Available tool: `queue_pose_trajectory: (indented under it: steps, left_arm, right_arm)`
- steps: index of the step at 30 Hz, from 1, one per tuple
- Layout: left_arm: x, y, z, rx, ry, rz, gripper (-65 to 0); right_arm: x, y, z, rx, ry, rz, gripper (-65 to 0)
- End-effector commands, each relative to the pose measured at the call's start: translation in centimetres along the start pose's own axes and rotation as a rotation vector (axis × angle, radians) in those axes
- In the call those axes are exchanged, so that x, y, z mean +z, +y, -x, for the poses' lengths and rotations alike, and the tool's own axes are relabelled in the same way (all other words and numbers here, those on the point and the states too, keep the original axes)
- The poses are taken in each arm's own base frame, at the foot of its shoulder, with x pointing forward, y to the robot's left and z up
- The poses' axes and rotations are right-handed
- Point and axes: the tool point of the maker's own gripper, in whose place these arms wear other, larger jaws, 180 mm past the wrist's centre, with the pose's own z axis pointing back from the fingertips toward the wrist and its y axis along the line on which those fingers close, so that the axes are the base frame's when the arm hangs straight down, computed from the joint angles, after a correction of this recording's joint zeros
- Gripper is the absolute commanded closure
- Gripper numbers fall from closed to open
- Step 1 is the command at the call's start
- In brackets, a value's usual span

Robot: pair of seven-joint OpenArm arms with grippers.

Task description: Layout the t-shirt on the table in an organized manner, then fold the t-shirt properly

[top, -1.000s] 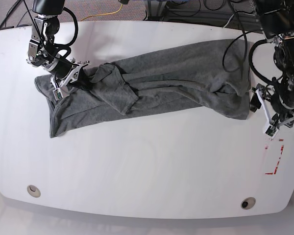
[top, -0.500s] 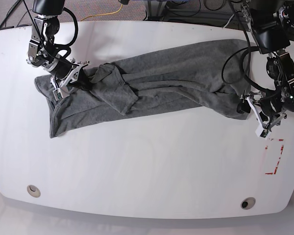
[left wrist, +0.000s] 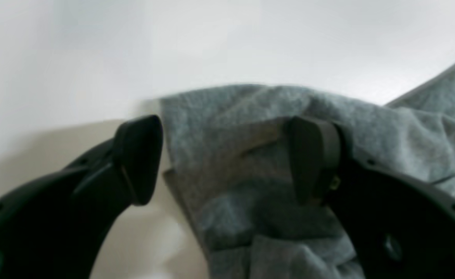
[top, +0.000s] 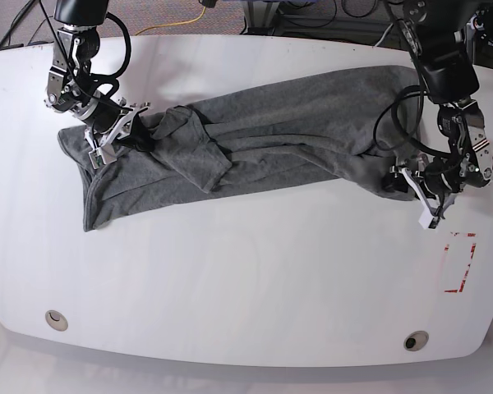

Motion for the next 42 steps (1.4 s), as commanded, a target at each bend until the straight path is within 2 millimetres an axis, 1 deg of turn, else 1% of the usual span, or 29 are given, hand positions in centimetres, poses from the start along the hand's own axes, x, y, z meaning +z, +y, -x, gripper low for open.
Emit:
queue_pose_trajectory:
  steps: [1,4,8,10,11,12,14,15,18,20,22,26,29,31,34,38,42]
  left_arm:
    - [0.3,0.2,-2.7,-0.027,-0.050,0.002,-47.2]
    - [-0.3,-0.2,-2.4,-0.030,-0.035,0.019,-47.1]
    - [-0.6,-0.1,-2.0,-0.016,-0.037,0.025,-46.7]
    - [-0.8,-0.1,-1.7,-0.009,-0.031,0.029,-43.9]
    - [-0.8,-0.1,-1.7,-0.009,-0.031,0.029,-41.1]
    - [-0.8,-0.1,-1.7,-0.010,-0.031,0.027,-36.9]
    - [-0.8,-0.1,-1.7,-0.010,-0.031,0.027,-27.2]
    - [-0.8,-0.1,-1.7,-0.010,-0.031,0.027,-20.7]
    - [-0.6,0.2,-1.6,-0.011,-0.027,0.021,-8.9]
    - [-0.4,0.6,-1.6,-0.015,-0.023,0.011,-3.1]
    - [-0.4,0.8,-1.4,-0.022,-0.014,0.001,0.0]
    - [-0.4,1.2,-1.1,-0.040,0.005,-0.024,0.0]
    - [0.1,1.4,-2.1,-0.061,-0.027,-0.042,0.0]
    - [0.6,1.4,-3.0,-0.080,-0.063,-0.055,0.0]
    - [1.2,1.2,-3.1,-0.106,-0.086,-0.067,0.0]
    - [2.7,0.6,-4.2,-0.167,-0.131,-0.097,0.0]
    - [4.0,0.0,-4.8,-0.216,-0.160,-0.120,0.0]
  right_arm:
    - [0.5,-1.6,2.9,0.033,0.152,0.075,-0.3]
    - [0.5,-1.6,2.9,0.033,0.152,0.075,-0.3]
    - [0.5,-1.6,2.9,0.033,0.152,0.075,-0.3]
    - [0.6,-1.7,2.9,0.034,0.152,0.075,-0.3]
    - [0.6,-1.7,2.8,0.033,0.152,0.077,-0.3]
    - [0.6,-1.7,2.8,0.033,0.152,0.077,-0.3]
    - [0.6,-1.7,2.8,0.033,0.152,0.077,-0.3]
    - [0.6,-1.7,2.8,0.033,0.152,0.077,-0.3]
    - [0.6,-1.7,2.8,0.033,0.152,0.077,-0.3]
    - [0.6,-1.7,2.8,0.033,0.152,0.077,-0.3]
    - [0.6,-1.7,2.8,0.033,0.152,0.077,-0.3]
    - [0.6,-1.7,2.8,0.033,0.152,0.077,-0.3]
    - [0.6,-1.8,2.9,0.034,0.153,0.077,-0.3]
    - [0.6,-1.8,2.9,0.035,0.154,0.078,-0.3]
    - [0.6,-1.8,2.9,0.035,0.154,0.078,-0.3]
    - [0.6,-1.8,2.9,0.035,0.156,0.079,-0.3]
    - [0.6,-1.7,2.9,0.034,0.155,0.078,-0.3]
